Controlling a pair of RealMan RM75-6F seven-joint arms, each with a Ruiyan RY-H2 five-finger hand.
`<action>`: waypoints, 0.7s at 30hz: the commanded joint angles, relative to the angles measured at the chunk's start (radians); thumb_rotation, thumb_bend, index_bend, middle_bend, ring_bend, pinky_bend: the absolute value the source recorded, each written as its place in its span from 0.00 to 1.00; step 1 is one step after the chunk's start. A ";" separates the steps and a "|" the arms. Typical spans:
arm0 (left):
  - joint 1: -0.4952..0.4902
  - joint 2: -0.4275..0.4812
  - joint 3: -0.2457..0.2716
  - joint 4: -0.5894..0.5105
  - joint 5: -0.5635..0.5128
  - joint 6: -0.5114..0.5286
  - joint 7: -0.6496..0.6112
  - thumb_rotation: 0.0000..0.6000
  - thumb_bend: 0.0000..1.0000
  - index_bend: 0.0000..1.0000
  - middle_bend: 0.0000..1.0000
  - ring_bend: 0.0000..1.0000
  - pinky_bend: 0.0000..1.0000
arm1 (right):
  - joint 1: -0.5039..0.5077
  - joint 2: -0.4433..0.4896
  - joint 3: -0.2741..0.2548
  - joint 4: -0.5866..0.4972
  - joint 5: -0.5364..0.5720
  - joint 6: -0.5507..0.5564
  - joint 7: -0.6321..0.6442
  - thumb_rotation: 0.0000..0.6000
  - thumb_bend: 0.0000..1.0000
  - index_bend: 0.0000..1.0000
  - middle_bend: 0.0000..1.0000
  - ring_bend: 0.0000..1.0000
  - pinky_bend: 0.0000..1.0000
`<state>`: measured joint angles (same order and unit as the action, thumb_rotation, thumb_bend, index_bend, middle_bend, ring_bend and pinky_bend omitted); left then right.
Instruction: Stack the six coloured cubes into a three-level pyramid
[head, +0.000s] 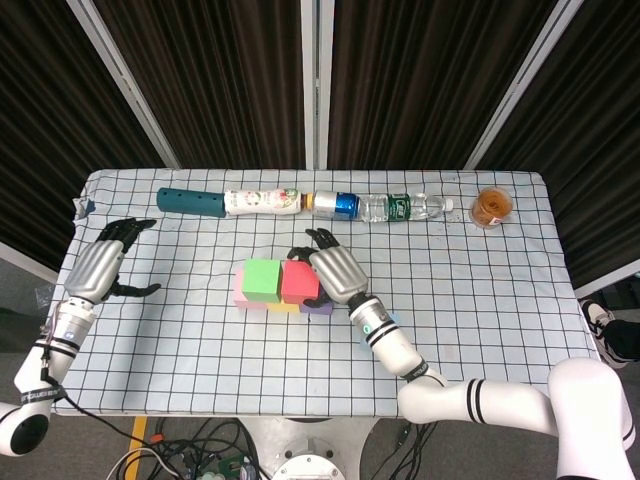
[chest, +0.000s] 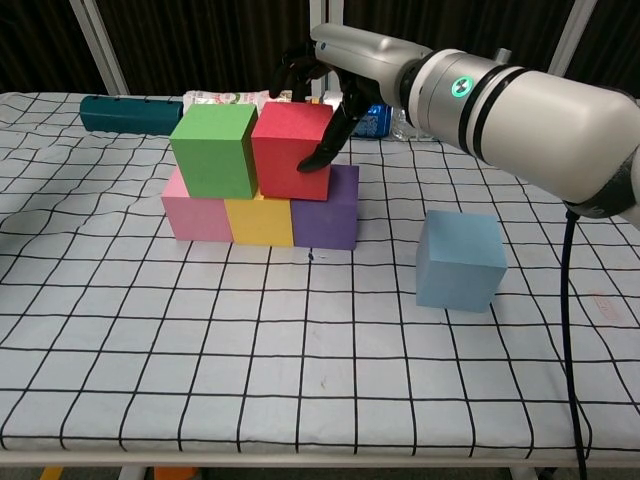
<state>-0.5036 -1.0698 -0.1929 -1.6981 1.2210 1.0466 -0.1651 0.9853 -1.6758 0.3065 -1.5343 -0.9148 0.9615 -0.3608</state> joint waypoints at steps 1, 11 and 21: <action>0.001 0.001 0.001 0.001 0.002 -0.001 -0.002 1.00 0.11 0.13 0.13 0.06 0.06 | 0.001 -0.002 0.001 0.002 0.002 -0.003 0.001 1.00 0.05 0.29 0.39 0.04 0.00; 0.001 0.000 0.000 0.007 0.003 -0.005 -0.010 1.00 0.11 0.13 0.13 0.06 0.06 | 0.013 -0.009 0.004 0.015 0.008 -0.017 -0.002 1.00 0.05 0.29 0.38 0.04 0.00; 0.002 -0.001 0.001 0.014 0.005 -0.008 -0.016 1.00 0.11 0.13 0.13 0.06 0.06 | 0.022 -0.010 0.005 0.029 0.010 -0.028 0.000 1.00 0.05 0.29 0.38 0.04 0.00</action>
<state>-0.5017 -1.0704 -0.1917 -1.6844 1.2254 1.0389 -0.1812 1.0067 -1.6855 0.3115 -1.5061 -0.9047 0.9336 -0.3609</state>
